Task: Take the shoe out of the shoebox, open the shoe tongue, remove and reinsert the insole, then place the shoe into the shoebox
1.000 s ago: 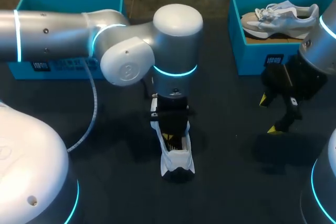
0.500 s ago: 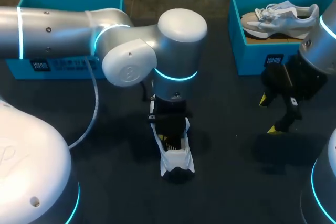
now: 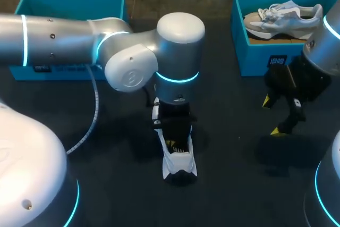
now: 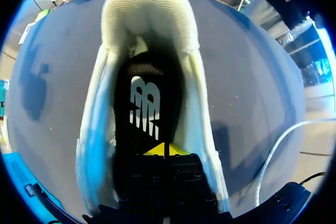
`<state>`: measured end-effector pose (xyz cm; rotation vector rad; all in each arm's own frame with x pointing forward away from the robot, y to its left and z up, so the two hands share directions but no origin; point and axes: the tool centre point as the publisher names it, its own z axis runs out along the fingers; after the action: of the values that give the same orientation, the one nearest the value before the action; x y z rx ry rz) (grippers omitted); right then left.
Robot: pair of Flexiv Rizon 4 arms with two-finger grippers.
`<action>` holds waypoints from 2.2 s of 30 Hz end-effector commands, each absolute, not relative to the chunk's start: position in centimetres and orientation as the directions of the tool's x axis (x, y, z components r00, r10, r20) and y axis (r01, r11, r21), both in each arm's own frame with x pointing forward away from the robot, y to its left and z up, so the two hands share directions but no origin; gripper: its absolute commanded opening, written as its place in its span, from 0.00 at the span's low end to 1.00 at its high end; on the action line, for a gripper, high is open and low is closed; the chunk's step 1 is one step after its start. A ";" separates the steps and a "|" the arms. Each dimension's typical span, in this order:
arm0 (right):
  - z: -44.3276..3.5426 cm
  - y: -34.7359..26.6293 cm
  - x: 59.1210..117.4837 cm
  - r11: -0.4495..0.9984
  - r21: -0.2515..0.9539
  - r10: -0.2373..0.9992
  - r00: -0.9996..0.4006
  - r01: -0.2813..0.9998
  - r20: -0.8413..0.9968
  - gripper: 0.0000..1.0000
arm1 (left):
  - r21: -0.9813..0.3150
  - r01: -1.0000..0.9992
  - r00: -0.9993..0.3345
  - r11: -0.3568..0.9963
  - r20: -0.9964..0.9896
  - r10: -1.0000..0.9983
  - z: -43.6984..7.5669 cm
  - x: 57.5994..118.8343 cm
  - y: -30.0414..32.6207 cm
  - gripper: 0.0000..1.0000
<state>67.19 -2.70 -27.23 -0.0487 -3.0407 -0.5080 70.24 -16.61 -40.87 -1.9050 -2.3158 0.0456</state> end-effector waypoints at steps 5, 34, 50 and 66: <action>-27.3 -2.7 67.1 0.946 0.323 0.022 -0.998 0.041 0.062 1.00 | -0.129 0.965 -0.226 0.229 0.035 0.974 -42.1 69.5 -16.5 0.00; -27.3 -2.7 67.1 0.946 0.323 0.022 -0.998 0.041 0.062 1.00 | -0.206 0.961 -0.184 0.186 0.030 0.983 -40.6 66.1 -18.6 0.00; -27.3 -2.7 67.1 0.946 0.323 0.022 -0.998 0.041 0.062 1.00 | -0.094 0.971 -0.222 0.219 -0.031 0.974 -39.2 68.0 -17.7 0.00; -27.3 -2.7 67.1 0.946 0.323 0.022 -0.998 0.041 0.062 1.00 | 0.011 0.970 -0.244 0.245 -0.040 0.969 -37.2 69.8 -19.4 0.00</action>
<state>67.16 -2.73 -27.22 -0.0494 -3.0412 -0.5084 69.44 -18.90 -36.91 -1.9624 -2.5143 0.0378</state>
